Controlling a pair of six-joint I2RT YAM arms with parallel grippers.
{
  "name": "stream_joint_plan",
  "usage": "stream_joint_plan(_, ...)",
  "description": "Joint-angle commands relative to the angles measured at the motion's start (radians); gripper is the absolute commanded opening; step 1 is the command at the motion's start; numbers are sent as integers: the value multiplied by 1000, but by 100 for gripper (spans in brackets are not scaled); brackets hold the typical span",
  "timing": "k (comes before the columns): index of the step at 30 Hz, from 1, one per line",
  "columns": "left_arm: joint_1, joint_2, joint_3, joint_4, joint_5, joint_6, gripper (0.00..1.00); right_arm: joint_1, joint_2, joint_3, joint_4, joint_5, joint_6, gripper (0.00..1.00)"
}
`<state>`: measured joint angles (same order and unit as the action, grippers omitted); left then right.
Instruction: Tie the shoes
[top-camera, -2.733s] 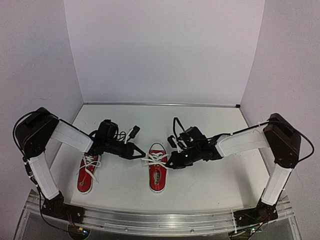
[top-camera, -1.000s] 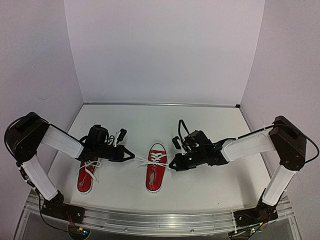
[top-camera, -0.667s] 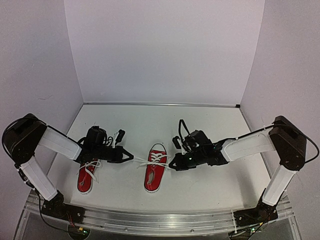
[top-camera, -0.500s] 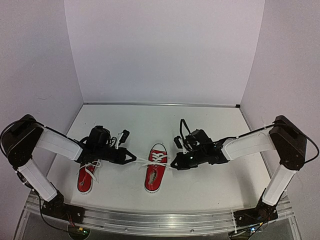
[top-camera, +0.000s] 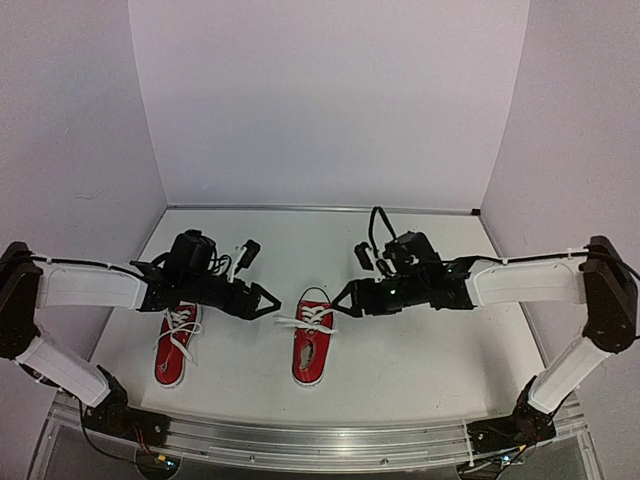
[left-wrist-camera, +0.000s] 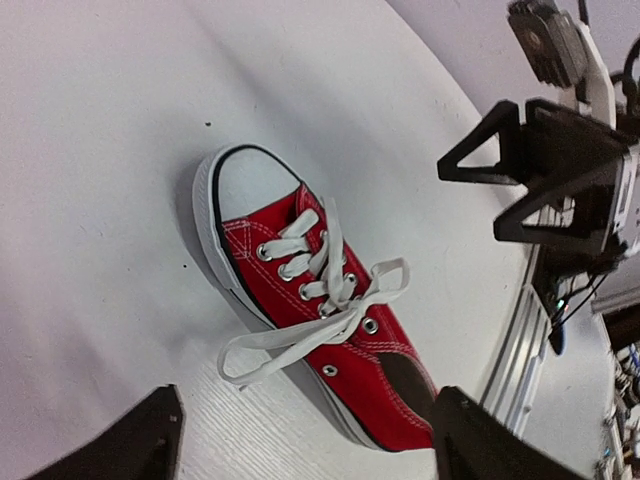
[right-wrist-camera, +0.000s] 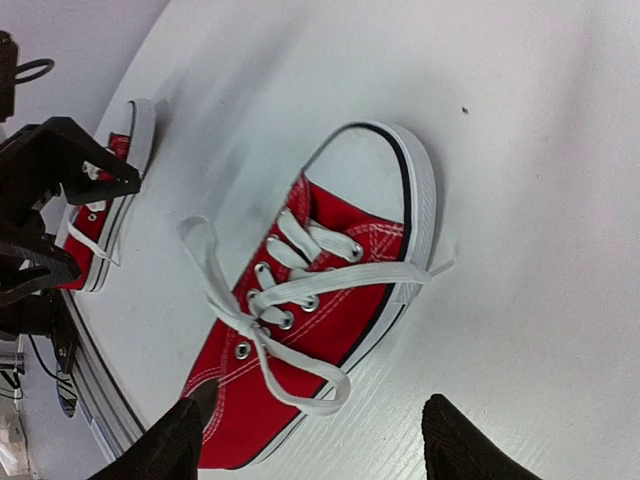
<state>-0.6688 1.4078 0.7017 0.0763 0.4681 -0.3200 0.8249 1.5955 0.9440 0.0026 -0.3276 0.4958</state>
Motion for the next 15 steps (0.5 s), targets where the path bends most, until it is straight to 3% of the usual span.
stream_joint_plan(1,10,-153,116,-191,-115,30,99,-3,-178,-13,6,25,4,83)
stream_joint_plan(4,47,-216,196,-294,-149,17,100,-3,-288,-31,9,65,13,97)
stream_joint_plan(10,162,-242,216,-462,-246,-76,100,-4,-455,-165,30,185,70,98)
stream_joint_plan(15,179,-167,84,-421,-249,-153,100,-3,-488,-342,88,216,148,98)
